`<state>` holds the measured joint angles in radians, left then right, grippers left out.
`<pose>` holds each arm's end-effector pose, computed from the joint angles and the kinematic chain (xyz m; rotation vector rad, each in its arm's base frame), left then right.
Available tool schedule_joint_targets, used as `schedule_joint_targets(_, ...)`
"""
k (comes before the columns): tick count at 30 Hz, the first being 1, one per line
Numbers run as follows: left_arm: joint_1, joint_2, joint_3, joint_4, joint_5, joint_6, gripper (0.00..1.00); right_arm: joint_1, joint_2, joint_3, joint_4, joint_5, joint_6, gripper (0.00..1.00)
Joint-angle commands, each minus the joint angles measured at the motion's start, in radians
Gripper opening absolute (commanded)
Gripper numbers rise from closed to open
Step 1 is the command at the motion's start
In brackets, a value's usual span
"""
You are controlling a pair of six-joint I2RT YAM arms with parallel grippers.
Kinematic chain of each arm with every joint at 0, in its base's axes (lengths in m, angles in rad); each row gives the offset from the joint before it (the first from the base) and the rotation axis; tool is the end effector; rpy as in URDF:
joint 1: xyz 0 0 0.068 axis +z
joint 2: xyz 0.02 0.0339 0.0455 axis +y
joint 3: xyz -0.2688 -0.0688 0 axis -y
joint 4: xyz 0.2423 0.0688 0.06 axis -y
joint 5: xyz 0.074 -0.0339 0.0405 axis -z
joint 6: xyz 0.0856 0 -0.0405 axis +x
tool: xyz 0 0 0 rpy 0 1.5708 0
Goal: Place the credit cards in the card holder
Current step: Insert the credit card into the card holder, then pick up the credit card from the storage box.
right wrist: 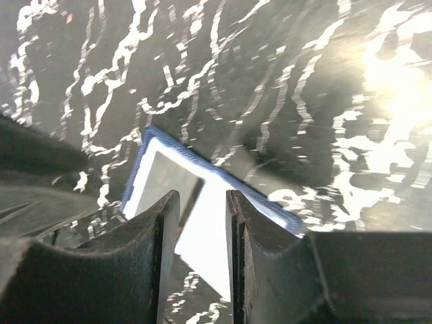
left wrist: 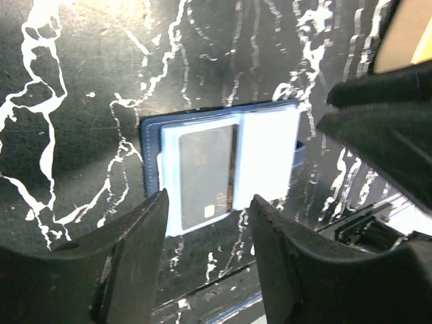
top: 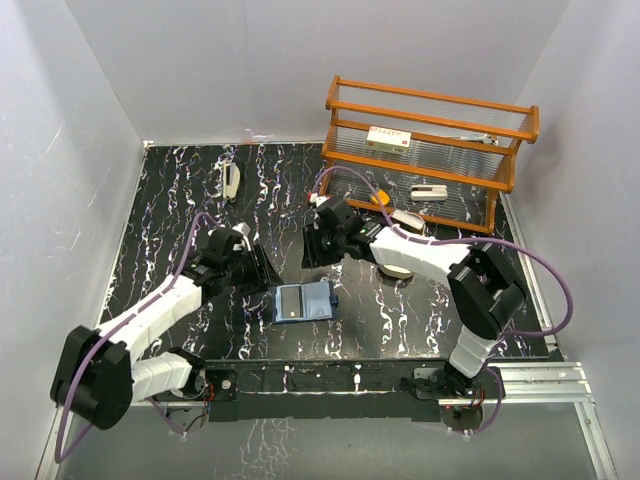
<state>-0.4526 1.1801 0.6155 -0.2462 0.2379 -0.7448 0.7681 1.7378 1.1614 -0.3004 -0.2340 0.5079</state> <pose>0.2274 -0.1330 0.1691 -0.2479 2.5115 -0.8163 0.2747 0.2930 0.1759 -0.4473 2.5662 0.8063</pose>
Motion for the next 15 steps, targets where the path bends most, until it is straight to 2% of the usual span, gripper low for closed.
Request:
schedule_joint_targets(1,0.005,-0.118,0.029,-0.025,0.022,0.017,0.54,-0.033,-0.075,0.086,-0.159,0.236,-0.193,0.31)
schedule_joint_targets(4,0.005,-0.169,0.046,-0.069,0.01,0.035,0.58,-0.065,-0.079,0.143,-0.273,0.377,-0.258,0.29)
schedule_joint_targets(6,0.005,-0.185,0.065,-0.095,0.008,0.05,0.6,-0.093,-0.091,0.156,-0.289,0.418,-0.301,0.29)
schedule_joint_targets(8,0.005,-0.201,0.083,-0.111,0.021,0.072,0.96,-0.116,-0.102,0.162,-0.3,0.467,-0.344,0.29)
schedule_joint_targets(15,0.005,-0.267,0.109,-0.151,0.034,0.126,0.99,-0.194,-0.093,0.216,-0.356,0.698,-0.428,0.34)
